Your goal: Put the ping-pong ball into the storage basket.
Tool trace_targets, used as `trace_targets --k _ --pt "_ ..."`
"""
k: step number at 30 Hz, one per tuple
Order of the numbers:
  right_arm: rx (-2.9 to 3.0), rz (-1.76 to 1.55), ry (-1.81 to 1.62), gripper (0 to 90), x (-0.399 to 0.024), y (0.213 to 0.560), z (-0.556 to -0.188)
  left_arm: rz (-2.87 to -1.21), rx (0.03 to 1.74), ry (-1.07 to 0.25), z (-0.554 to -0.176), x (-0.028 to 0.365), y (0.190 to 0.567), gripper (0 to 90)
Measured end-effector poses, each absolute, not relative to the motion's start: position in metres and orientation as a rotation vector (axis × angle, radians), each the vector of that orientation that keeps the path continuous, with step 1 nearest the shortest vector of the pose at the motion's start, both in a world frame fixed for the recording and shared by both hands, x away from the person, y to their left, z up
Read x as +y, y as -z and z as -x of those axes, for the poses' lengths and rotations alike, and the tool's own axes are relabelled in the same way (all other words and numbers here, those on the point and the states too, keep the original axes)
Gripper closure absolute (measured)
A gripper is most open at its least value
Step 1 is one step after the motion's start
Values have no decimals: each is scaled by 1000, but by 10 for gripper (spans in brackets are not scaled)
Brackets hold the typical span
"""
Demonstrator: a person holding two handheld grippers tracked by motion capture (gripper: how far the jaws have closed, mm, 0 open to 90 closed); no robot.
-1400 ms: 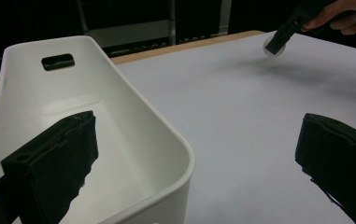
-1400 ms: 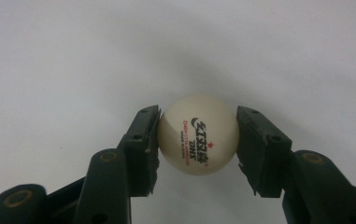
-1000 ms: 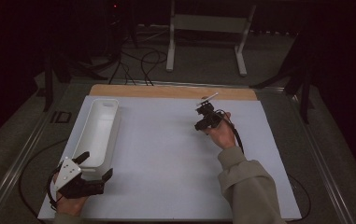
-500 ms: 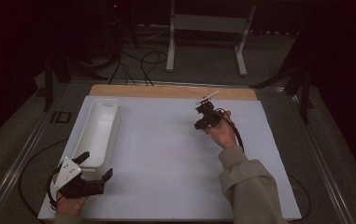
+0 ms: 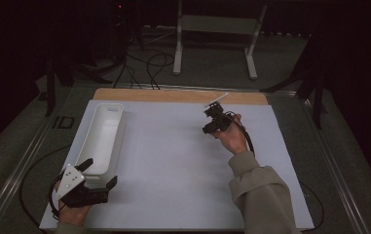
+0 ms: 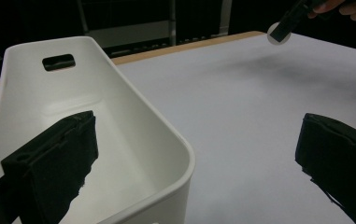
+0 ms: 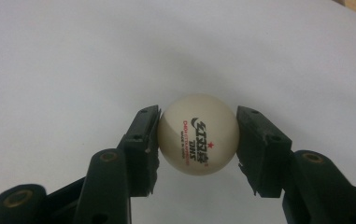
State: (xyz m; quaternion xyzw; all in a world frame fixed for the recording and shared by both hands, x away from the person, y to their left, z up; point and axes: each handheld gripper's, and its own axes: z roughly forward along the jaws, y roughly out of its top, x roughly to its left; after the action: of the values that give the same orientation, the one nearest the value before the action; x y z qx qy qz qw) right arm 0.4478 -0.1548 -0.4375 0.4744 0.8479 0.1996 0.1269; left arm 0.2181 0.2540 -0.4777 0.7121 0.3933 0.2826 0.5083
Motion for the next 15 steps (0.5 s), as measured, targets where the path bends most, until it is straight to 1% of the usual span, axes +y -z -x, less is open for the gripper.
trace_targets --k 15 --pt "2469 -1348 -599 510 -150 426 -445 -1715 949 -681 -218 254 478 0"
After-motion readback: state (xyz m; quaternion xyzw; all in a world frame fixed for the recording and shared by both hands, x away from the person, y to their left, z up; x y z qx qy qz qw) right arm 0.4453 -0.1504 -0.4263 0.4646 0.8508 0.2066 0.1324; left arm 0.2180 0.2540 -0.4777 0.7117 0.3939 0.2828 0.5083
